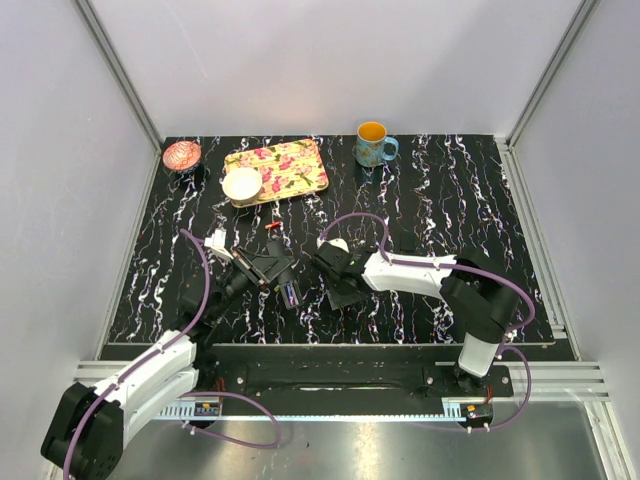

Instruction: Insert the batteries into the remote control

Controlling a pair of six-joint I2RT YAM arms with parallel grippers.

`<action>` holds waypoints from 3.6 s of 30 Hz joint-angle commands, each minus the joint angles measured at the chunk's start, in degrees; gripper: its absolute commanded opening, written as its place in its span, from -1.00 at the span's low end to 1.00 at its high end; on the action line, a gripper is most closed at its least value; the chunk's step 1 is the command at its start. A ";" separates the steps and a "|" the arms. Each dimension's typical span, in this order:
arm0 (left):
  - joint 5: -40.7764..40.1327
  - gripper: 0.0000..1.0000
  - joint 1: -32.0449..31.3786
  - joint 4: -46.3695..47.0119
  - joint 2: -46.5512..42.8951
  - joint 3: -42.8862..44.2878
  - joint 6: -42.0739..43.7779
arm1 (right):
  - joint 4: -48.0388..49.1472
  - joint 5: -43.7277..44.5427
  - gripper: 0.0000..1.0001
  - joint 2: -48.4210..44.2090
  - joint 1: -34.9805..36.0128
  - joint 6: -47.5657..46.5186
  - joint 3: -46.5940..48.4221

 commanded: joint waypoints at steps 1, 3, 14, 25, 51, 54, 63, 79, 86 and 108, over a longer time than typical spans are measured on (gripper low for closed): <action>0.76 -1.00 0.25 4.58 0.39 -0.15 -0.26 | 0.46 1.27 -1.00 0.20 0.38 0.00 1.20; 0.94 -1.00 0.25 4.67 0.56 -0.15 -0.35 | 0.46 1.36 -1.00 0.20 0.46 0.09 1.20; 0.76 -1.00 0.25 4.23 -0.32 -0.33 -0.61 | 0.11 2.06 -0.28 0.29 0.38 0.00 2.08; 0.85 -1.00 0.25 4.67 -0.14 -0.50 -0.70 | -0.16 3.03 0.19 -1.73 0.47 0.00 2.26; 0.68 -1.00 0.25 4.76 0.04 -0.59 -0.70 | -0.77 1.97 -1.00 -1.29 0.47 0.08 1.82; -0.03 -1.00 0.25 4.76 0.82 -0.24 -0.35 | -4.79 2.24 -1.00 -3.31 0.46 0.61 2.96; -0.55 -1.00 0.07 19.68 15.38 3.54 -4.12 | -29.30 -1.10 -1.00 -17.89 0.38 -1.85 17.08; -5.91 -1.00 -6.87 33.50 29.13 9.61 -5.28 | -33.12 -14.90 -1.00 -17.56 0.47 -1.93 28.27; -8.64 -1.00 -8.98 30.69 29.22 10.48 -3.78 | -31.71 -17.54 -1.00 -15.10 0.55 -1.94 30.29; -10.93 -1.00 -12.06 31.66 29.39 9.69 -3.16 | -31.36 -15.70 -1.00 -9.21 0.47 -2.29 31.09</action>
